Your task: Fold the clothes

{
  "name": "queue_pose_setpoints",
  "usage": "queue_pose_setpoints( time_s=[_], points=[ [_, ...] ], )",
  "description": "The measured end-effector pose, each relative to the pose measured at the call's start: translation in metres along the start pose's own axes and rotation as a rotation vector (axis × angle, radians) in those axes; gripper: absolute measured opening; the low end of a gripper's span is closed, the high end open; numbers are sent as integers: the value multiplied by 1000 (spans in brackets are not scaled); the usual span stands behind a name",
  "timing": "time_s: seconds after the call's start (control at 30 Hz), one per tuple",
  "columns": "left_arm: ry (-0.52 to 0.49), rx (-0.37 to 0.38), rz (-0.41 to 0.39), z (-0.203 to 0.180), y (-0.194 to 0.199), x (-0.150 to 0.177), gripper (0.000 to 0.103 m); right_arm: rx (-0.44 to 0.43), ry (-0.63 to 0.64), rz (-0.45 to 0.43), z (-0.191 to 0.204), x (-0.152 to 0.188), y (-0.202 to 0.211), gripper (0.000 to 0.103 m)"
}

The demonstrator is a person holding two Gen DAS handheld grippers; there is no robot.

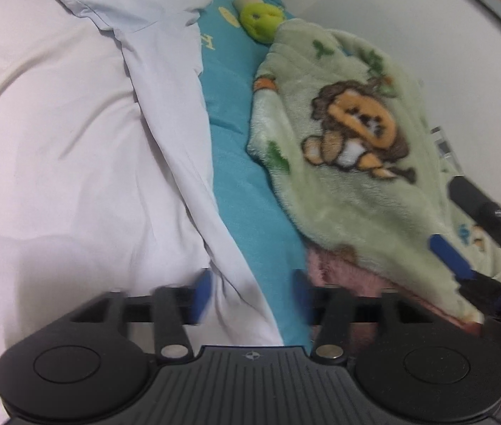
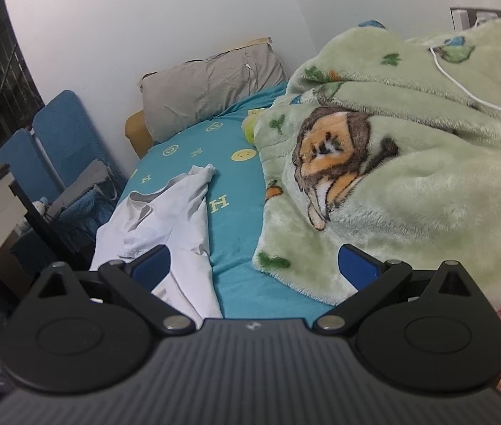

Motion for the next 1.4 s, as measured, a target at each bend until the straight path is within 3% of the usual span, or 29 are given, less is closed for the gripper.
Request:
queue_pose_setpoints(
  time_s=[0.13, 0.2, 0.27, 0.37, 0.47, 0.6, 0.73, 0.83, 0.9, 1.0, 1.07, 1.17, 1.23, 1.4],
  points=[
    [-21, -101, 23, -13, -27, -2, 70, 7, -1, 0, -1, 0, -1, 103],
    [-20, -149, 42, -17, -40, -2, 66, 8, 2, 6, -2, 2, -3, 103],
    [-49, -201, 61, -19, -48, 1, 39, 6, 0, 10, -2, 2, -5, 103],
    [-130, -270, 64, -22, -50, 2, 9, -1, -5, 16, -3, 3, -6, 103],
    [-83, -220, 75, -13, -37, -7, 6, -7, -10, 22, -4, 4, -8, 103],
    [-74, -107, 68, -7, 1, -27, 5, -16, -16, 29, -5, 5, -8, 103],
    [28, -21, 58, 23, 47, -52, 6, -22, -20, 41, -3, 6, -10, 103],
    [80, -28, 54, 56, 68, -64, 6, -30, -14, 51, -1, 7, -12, 103],
    [111, -74, 55, 80, 72, -66, 7, -38, -7, 62, 2, 9, -13, 103],
    [122, -140, 61, 106, 74, -55, 18, -48, 5, 88, 8, 13, -16, 103],
    [160, -132, 71, 117, 76, -45, 38, -54, 26, 106, 13, 17, -18, 103],
    [206, -78, 102, 118, 77, -29, 56, -64, 61, 132, 23, 22, -22, 103],
    [202, -43, 132, 109, 75, -18, 61, -71, 68, 145, 27, 25, -24, 103],
    [108, 9, 216, 79, 64, 12, 59, -70, 86, 177, 34, 31, -30, 103]
  ],
)
Point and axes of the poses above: each gripper's, at about its wrist camera, not at the fingertips, and y roughly against the way its jaws point, z to its left, x to its underside, the point moved 1 cm from there along -y, roughly the way its jaws point, and after that the axes turned 8 degrees about -z, right-handed, at the moved point
